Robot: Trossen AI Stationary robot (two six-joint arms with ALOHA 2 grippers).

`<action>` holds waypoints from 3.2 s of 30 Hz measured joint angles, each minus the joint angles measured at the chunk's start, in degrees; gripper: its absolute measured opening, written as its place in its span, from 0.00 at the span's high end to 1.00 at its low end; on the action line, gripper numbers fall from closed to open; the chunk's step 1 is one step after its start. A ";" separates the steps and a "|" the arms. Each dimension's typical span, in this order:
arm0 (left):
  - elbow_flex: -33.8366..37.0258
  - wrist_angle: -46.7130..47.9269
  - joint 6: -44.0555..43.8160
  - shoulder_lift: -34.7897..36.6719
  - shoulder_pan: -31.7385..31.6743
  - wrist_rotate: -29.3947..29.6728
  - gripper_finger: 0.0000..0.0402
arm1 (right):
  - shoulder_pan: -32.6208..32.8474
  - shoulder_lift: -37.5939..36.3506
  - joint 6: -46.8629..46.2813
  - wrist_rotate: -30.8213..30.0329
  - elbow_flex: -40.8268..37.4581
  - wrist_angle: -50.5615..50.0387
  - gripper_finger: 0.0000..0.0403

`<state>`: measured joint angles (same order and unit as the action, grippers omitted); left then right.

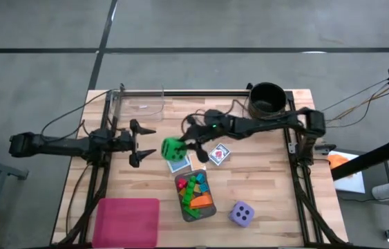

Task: Pick & Place Toys
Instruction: Put the green die into the pink bin, then put the blue die into the pink bin

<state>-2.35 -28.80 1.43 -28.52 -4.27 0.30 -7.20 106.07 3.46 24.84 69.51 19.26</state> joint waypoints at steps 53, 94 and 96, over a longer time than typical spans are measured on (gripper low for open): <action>0.00 15.41 2.23 16.03 -0.02 4.68 0.06 | 13.44 35.19 4.93 21.69 52.12 -19.08 0.42; 0.00 16.70 1.60 16.03 -0.07 4.85 0.06 | 7.86 24.72 -2.61 0.35 15.29 40.72 0.31; 0.00 16.87 1.59 16.03 -0.07 4.85 0.06 | 7.85 21.19 -0.86 -1.56 9.88 40.99 0.31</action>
<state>-2.35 -11.93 3.02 -12.49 -4.34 5.14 0.64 127.26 2.61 23.28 79.39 60.25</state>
